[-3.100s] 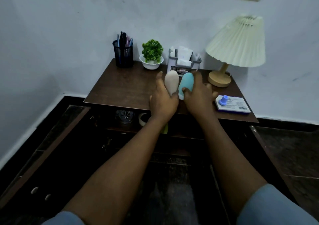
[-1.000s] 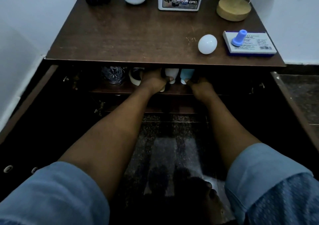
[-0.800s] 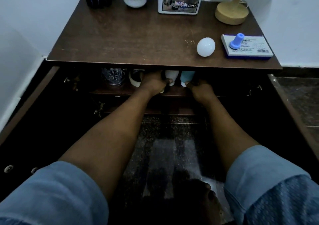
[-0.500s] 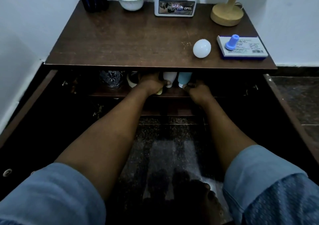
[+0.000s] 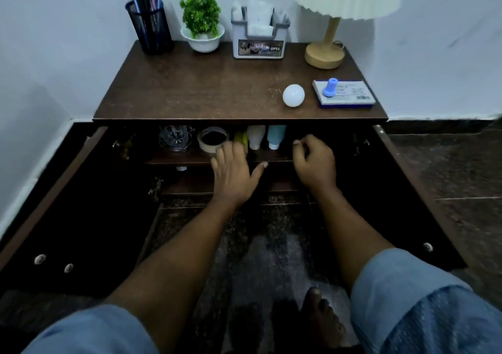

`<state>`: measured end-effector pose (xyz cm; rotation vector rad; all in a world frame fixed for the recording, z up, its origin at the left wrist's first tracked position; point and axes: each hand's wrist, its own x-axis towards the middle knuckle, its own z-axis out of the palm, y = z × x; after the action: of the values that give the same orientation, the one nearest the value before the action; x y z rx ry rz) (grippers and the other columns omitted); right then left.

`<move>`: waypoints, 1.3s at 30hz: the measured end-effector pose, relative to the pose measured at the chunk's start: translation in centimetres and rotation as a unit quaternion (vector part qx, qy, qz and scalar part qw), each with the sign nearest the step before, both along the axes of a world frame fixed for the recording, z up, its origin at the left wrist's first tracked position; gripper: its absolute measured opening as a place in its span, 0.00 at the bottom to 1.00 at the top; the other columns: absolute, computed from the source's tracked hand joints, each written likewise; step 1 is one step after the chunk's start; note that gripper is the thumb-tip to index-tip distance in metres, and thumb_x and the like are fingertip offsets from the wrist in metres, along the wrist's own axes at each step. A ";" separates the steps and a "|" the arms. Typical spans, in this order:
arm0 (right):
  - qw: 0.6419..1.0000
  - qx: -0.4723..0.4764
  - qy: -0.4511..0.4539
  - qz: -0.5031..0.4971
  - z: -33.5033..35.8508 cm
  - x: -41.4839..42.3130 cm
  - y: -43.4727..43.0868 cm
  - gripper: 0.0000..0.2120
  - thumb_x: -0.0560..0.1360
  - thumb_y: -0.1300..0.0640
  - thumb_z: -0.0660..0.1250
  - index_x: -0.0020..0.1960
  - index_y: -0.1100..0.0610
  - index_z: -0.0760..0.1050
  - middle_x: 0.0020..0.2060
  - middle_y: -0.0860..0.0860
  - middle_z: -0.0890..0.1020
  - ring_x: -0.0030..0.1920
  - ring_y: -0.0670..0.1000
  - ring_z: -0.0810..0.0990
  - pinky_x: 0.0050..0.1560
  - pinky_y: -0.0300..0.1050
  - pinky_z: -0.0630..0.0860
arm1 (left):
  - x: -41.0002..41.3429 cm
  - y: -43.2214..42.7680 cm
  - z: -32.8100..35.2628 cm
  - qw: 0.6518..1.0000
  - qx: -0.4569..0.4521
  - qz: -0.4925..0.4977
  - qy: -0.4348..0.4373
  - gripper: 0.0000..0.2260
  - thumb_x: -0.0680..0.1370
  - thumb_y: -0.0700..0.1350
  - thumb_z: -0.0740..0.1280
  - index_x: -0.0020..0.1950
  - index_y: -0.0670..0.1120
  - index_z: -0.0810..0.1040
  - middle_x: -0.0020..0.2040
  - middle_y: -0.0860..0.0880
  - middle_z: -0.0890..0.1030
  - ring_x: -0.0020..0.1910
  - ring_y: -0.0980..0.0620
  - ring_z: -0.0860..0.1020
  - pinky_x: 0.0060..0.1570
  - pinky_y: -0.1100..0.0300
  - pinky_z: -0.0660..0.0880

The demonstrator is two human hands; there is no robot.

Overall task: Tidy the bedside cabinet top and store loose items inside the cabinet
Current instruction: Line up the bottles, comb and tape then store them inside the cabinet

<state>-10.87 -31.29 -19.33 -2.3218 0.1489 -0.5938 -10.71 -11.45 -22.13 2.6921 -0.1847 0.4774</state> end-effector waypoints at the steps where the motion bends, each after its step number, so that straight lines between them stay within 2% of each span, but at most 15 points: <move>1: 0.999 -0.025 -0.022 0.002 0.8 -0.8 0.0 0.15 0.79 0.47 0.62 0.36 0.51 0.65 0.29 0.45 0.71 0.31 0.45 0.71 0.34 0.43 0.63 | -1.0 -0.2 0.1 0.999 0.023 -0.032 -0.030 0.22 0.78 0.64 0.64 0.55 0.47 0.68 0.55 0.45 0.70 0.54 0.42 0.70 0.53 0.46 0.69; 3: 0.996 -0.060 -0.062 0.004 2.7 -2.0 -0.2 0.17 0.80 0.48 0.61 0.34 0.50 0.63 0.28 0.44 0.68 0.30 0.46 0.69 0.33 0.43 0.62 | -2.3 -0.7 1.2 0.988 0.065 -0.110 -0.084 0.17 0.79 0.60 0.64 0.54 0.48 0.67 0.53 0.46 0.69 0.50 0.43 0.70 0.49 0.48 0.67; 6: 0.992 -0.040 -0.118 -0.021 6.0 -2.8 -0.7 0.17 0.81 0.50 0.62 0.35 0.51 0.65 0.29 0.44 0.70 0.30 0.46 0.69 0.33 0.44 0.63 | -2.7 -2.3 4.4 0.971 0.070 -0.176 -0.149 0.15 0.79 0.57 0.65 0.57 0.47 0.71 0.54 0.45 0.72 0.49 0.42 0.72 0.48 0.48 0.68; 11: 0.986 0.005 -0.152 -0.064 10.7 -1.7 -1.7 0.10 0.80 0.56 0.65 0.43 0.60 0.76 0.39 0.55 0.81 0.41 0.56 0.79 0.41 0.45 0.68 | -1.0 -5.7 10.8 0.976 0.006 -0.128 -0.177 0.20 0.78 0.55 0.67 0.67 0.48 0.73 0.68 0.43 0.72 0.60 0.40 0.72 0.55 0.45 0.69; 13: 0.988 0.000 -0.144 -0.064 11.6 -0.8 -2.4 0.04 0.78 0.62 0.65 0.49 0.60 0.78 0.46 0.56 0.81 0.48 0.57 0.79 0.48 0.46 0.72 | 0.3 -6.7 12.8 0.982 -0.014 -0.105 -0.156 0.22 0.78 0.55 0.66 0.69 0.49 0.71 0.72 0.44 0.69 0.65 0.41 0.70 0.58 0.44 0.67; 17: 0.988 -0.015 -0.119 -0.098 12.2 0.7 -3.6 0.14 0.72 0.67 0.65 0.57 0.60 0.77 0.53 0.58 0.80 0.55 0.60 0.75 0.57 0.53 0.71 | 3.1 -7.6 14.3 0.994 -0.038 -0.057 -0.085 0.26 0.77 0.59 0.66 0.73 0.52 0.68 0.74 0.46 0.66 0.69 0.42 0.67 0.63 0.43 0.65; 20: 0.989 -0.015 -0.097 -0.110 12.3 1.8 -4.1 0.18 0.72 0.68 0.63 0.61 0.58 0.76 0.57 0.56 0.80 0.57 0.60 0.73 0.57 0.50 0.69 | 4.5 -7.9 14.0 0.997 -0.051 -0.038 -0.047 0.29 0.76 0.62 0.66 0.73 0.52 0.68 0.73 0.46 0.67 0.70 0.42 0.66 0.64 0.42 0.63; 23: 0.987 0.009 -0.081 -0.135 12.7 2.6 -4.5 0.22 0.73 0.67 0.61 0.65 0.55 0.74 0.59 0.55 0.79 0.59 0.59 0.72 0.58 0.53 0.72 | 5.6 -8.3 13.5 0.998 -0.049 -0.033 -0.026 0.30 0.75 0.64 0.65 0.73 0.52 0.69 0.71 0.47 0.70 0.69 0.42 0.68 0.64 0.42 0.63; 27: 0.994 0.006 -0.045 -0.103 13.5 3.1 -4.7 0.22 0.74 0.60 0.63 0.68 0.50 0.73 0.59 0.51 0.79 0.61 0.58 0.71 0.58 0.53 0.69 | 6.1 -8.7 13.1 0.998 -0.049 -0.030 0.003 0.27 0.76 0.64 0.66 0.70 0.51 0.71 0.66 0.47 0.73 0.66 0.43 0.71 0.62 0.42 0.64; 29: 0.997 -0.035 0.013 -0.074 13.8 3.4 -4.7 0.18 0.75 0.55 0.64 0.65 0.47 0.73 0.56 0.49 0.79 0.62 0.59 0.70 0.60 0.55 0.67 | 5.9 -8.7 13.1 0.998 -0.052 -0.031 -0.012 0.22 0.77 0.61 0.66 0.65 0.49 0.73 0.63 0.47 0.75 0.63 0.43 0.73 0.60 0.43 0.65; 32: 0.991 -0.098 0.080 -0.039 13.7 4.0 -4.4 0.10 0.79 0.53 0.65 0.59 0.46 0.78 0.55 0.49 0.82 0.65 0.61 0.71 0.65 0.58 0.65 | 4.6 -8.2 13.0 0.979 -0.170 -0.049 -0.103 0.16 0.77 0.53 0.68 0.61 0.47 0.76 0.59 0.49 0.77 0.59 0.45 0.76 0.56 0.48 0.67; 34: 0.996 -0.084 0.013 -0.035 13.3 3.7 -4.1 0.10 0.78 0.55 0.67 0.58 0.50 0.81 0.54 0.50 0.84 0.61 0.59 0.74 0.62 0.55 0.70 | 3.3 -7.8 12.4 0.949 -0.247 -0.066 -0.184 0.17 0.76 0.50 0.70 0.63 0.45 0.76 0.60 0.49 0.77 0.58 0.47 0.76 0.56 0.50 0.68; 36: 0.997 -0.005 -0.076 0.007 13.2 2.7 -4.1 0.07 0.77 0.56 0.69 0.54 0.55 0.82 0.47 0.50 0.84 0.51 0.51 0.79 0.51 0.45 0.74 | 1.5 -7.3 11.0 0.940 -0.254 -0.089 -0.209 0.18 0.77 0.50 0.71 0.64 0.45 0.75 0.61 0.49 0.76 0.59 0.47 0.75 0.57 0.51 0.69; 37: 0.996 0.031 -0.070 0.044 13.2 2.1 -4.2 0.07 0.76 0.56 0.71 0.53 0.56 0.82 0.45 0.49 0.84 0.45 0.47 0.79 0.47 0.40 0.74 | 0.6 -7.1 10.0 0.945 -0.234 -0.103 -0.205 0.18 0.77 0.50 0.71 0.64 0.46 0.74 0.62 0.48 0.76 0.59 0.47 0.75 0.56 0.50 0.69; 39: 0.993 0.019 0.037 0.115 13.8 1.0 -4.9 0.09 0.74 0.54 0.74 0.53 0.55 0.83 0.44 0.48 0.85 0.42 0.42 0.81 0.44 0.36 0.75 | -0.9 -6.5 7.6 0.956 -0.178 -0.130 -0.192 0.18 0.78 0.50 0.71 0.65 0.46 0.73 0.63 0.48 0.75 0.58 0.46 0.74 0.54 0.49 0.68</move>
<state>-9.83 -36.18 -5.50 -2.2845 -0.0719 -0.3870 -11.65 -17.95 -14.50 2.1633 -0.5028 0.8557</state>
